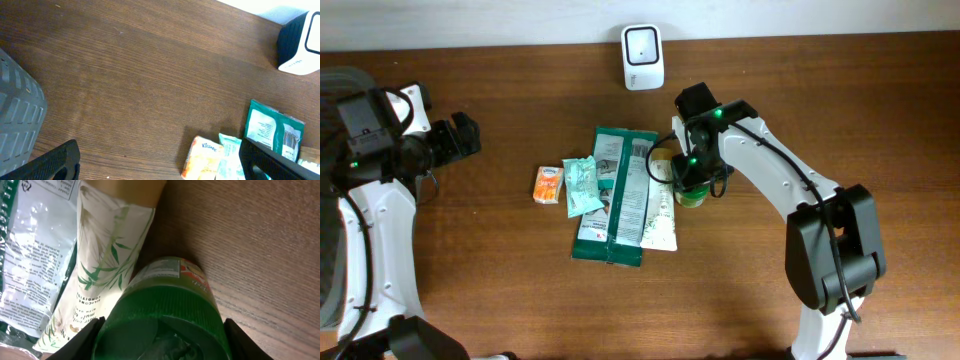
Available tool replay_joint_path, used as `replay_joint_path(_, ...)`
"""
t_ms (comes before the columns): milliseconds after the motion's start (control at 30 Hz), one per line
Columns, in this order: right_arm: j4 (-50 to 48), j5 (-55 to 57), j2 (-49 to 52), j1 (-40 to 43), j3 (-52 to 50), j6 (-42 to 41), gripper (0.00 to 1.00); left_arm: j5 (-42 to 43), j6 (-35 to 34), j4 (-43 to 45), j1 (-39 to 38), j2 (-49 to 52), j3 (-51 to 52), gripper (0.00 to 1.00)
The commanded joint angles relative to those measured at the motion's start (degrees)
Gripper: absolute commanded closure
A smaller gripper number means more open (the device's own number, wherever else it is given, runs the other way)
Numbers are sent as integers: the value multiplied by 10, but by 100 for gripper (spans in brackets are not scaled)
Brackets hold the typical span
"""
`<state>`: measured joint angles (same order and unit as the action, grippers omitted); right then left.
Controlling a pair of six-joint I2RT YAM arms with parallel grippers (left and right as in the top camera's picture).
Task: Scan the item barcode
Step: 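Grasp the green-lidded jar with the right gripper and lift it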
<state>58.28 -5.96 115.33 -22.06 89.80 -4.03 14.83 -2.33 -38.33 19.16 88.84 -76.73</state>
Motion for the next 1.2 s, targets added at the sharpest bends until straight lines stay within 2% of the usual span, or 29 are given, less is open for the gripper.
replay_joint_path(0,2,21,4,12,14,-127,57,8,11,1,4,-10,-11,1)
replay_joint_path(67,1,15,4,40,14,-266,57,8,11,1,4,-10,-11,1)
replay_joint_path(133,2,5,4,63,14,-328,63,8,11,1,4,-10,-11,1)
replay_joint_path(167,2,-12,4,81,14,-370,74,8,11,1,4,-10,-11,1)
replay_joint_path(233,2,-25,4,105,14,-417,82,8,11,1,4,-10,-11,1)
replay_joint_path(367,-1,-16,4,128,14,-460,78,8,11,1,4,-10,-11,1)
replay_joint_path(433,-6,-3,4,127,14,-460,71,8,11,1,4,-10,-11,1)
replay_joint_path(500,-5,4,4,127,14,-415,53,8,11,1,4,-10,-11,1)
replay_joint_path(600,0,-23,-4,127,19,-284,5,8,11,1,4,-10,-11,1)
replay_joint_path(633,2,-23,-9,127,22,-272,1,8,11,1,4,-10,-11,1)
replay_joint_path(833,76,-28,-67,127,72,-96,2,8,11,1,4,-10,-11,1)
replay_joint_path(1167,82,-9,-73,127,72,-82,2,8,11,1,4,-10,-11,1)
